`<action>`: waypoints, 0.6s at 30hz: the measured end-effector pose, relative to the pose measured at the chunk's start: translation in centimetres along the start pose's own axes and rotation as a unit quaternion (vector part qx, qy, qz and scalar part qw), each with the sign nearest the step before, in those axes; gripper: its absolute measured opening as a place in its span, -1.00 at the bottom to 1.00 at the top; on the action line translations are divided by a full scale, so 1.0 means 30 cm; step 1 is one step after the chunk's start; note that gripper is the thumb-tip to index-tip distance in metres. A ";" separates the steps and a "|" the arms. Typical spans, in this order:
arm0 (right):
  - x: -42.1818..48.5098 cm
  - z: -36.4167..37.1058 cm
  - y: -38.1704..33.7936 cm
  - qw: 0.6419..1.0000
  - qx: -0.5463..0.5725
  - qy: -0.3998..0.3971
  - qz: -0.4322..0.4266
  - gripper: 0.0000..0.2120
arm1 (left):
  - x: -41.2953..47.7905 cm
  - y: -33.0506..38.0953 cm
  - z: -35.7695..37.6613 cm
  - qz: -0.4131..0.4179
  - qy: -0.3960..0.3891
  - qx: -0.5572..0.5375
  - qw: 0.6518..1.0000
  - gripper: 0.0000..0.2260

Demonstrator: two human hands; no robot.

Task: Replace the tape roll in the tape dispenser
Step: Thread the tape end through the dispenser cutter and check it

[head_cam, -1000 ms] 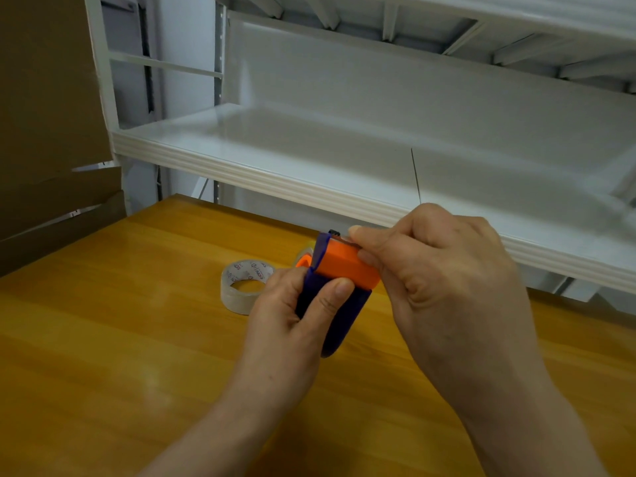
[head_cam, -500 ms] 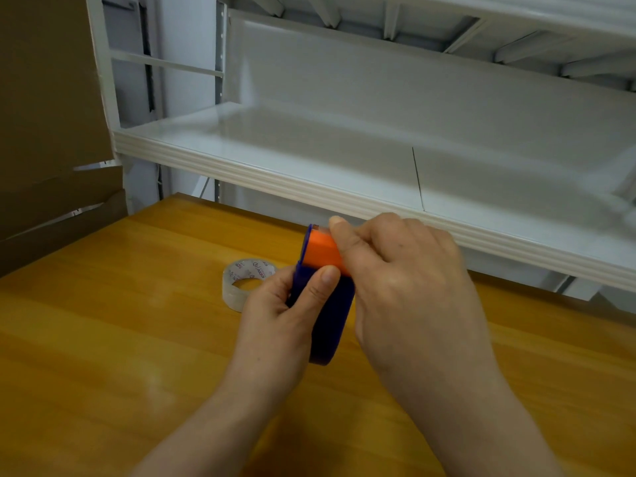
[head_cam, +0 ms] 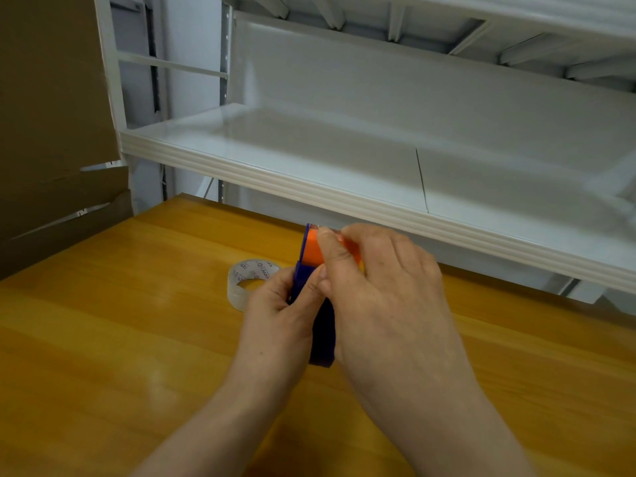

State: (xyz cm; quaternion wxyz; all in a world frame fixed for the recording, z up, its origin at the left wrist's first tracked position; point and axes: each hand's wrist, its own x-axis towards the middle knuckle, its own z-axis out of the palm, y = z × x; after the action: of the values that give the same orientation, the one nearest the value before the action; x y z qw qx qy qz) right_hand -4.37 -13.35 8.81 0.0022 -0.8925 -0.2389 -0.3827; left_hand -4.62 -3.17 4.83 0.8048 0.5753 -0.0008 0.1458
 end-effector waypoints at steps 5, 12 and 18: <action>0.000 0.014 -0.014 0.999 0.031 -0.004 0.020 -0.36 | 0.002 0.004 0.003 -0.005 0.001 -0.019 1.000 -0.67; 0.000 0.001 -0.011 0.997 0.075 0.014 0.012 -0.45 | 0.001 0.007 0.001 0.009 0.007 -0.032 0.999 -0.65; -0.006 0.006 -0.028 0.999 0.039 0.022 -0.009 -0.46 | 0.008 0.007 0.004 0.037 0.007 -0.030 0.999 -0.78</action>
State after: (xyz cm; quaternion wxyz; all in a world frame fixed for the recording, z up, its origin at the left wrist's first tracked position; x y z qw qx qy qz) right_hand -4.70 -12.65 8.40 0.0389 -0.8810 -0.2615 -0.3925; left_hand -4.41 -3.14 5.12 0.8157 0.5494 -0.0207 0.1798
